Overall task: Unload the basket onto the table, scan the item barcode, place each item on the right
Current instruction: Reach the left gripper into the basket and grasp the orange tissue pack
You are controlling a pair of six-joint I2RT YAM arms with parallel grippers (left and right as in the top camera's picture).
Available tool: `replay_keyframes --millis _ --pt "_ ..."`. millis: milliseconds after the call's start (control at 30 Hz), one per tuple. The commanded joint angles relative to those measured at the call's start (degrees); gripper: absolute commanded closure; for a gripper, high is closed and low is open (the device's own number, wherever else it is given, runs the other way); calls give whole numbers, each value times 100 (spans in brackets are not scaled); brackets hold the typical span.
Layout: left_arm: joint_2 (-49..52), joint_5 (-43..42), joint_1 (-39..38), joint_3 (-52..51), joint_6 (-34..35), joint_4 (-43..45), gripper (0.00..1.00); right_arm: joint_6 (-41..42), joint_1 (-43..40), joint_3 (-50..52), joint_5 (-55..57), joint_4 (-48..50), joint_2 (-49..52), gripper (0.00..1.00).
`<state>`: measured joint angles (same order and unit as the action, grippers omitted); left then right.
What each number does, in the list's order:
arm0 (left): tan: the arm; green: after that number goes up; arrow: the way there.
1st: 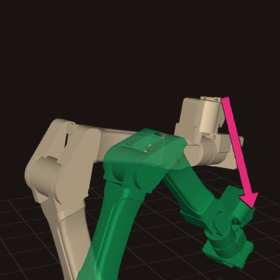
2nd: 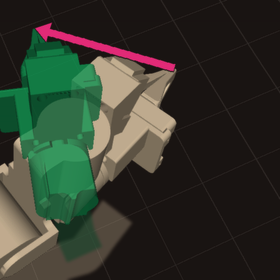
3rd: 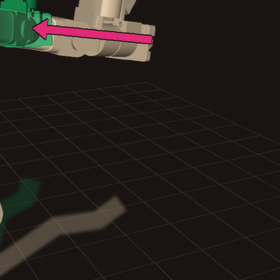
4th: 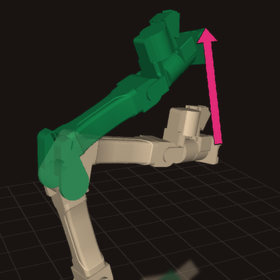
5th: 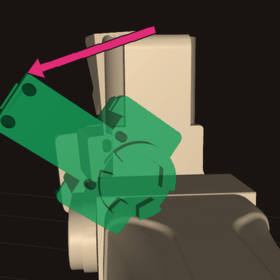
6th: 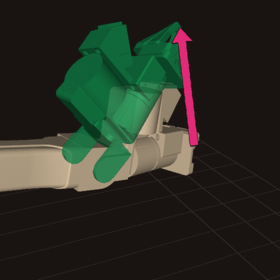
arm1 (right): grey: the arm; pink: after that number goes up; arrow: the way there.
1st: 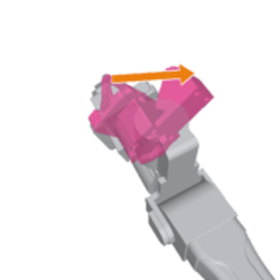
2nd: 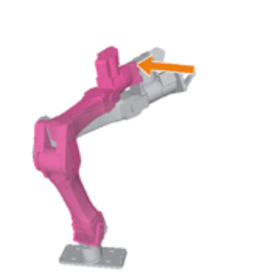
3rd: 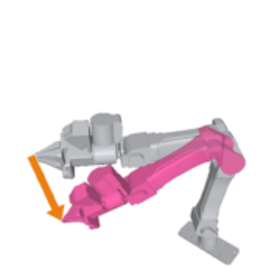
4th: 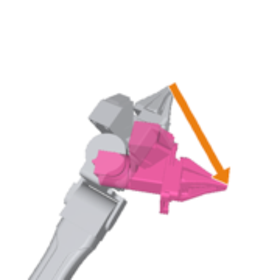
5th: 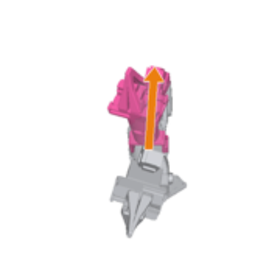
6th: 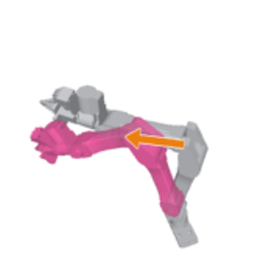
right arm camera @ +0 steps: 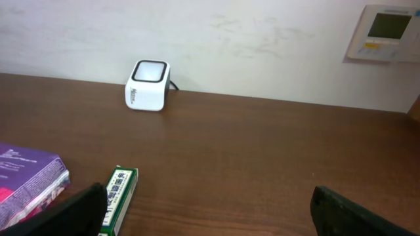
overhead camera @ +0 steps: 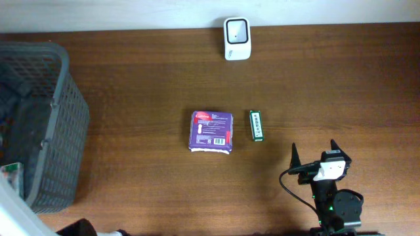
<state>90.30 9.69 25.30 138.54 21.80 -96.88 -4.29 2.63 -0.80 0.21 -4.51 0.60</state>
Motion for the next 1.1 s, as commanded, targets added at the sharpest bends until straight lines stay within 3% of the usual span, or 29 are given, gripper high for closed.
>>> replay_keyframes --millis 0,133,333,533,633,800,967,1067 --pt "15 1427 719 -1823 706 470 1 66 35 48 50 -20 -39 2" --pt "149 1368 1248 -3335 708 1788 1 66 35 48 50 -20 -39 2" --pt "1086 1615 1609 -4328 713 2385 2 66 35 48 50 -20 -39 2" --pt "1803 1904 1609 -4800 822 2450 8 66 35 48 50 -20 -39 2" --pt "1932 1943 1613 -5252 844 2896 8 66 35 48 50 -20 -39 2" --pt "1943 3067 1613 -5525 861 3403 9 66 35 48 50 -20 -39 1" --pt "1965 2955 1613 -5528 734 3821 23 66 35 48 50 -20 -39 2" --pt "2221 2874 1613 -5528 549 3919 21 66 35 48 50 -20 -39 2"
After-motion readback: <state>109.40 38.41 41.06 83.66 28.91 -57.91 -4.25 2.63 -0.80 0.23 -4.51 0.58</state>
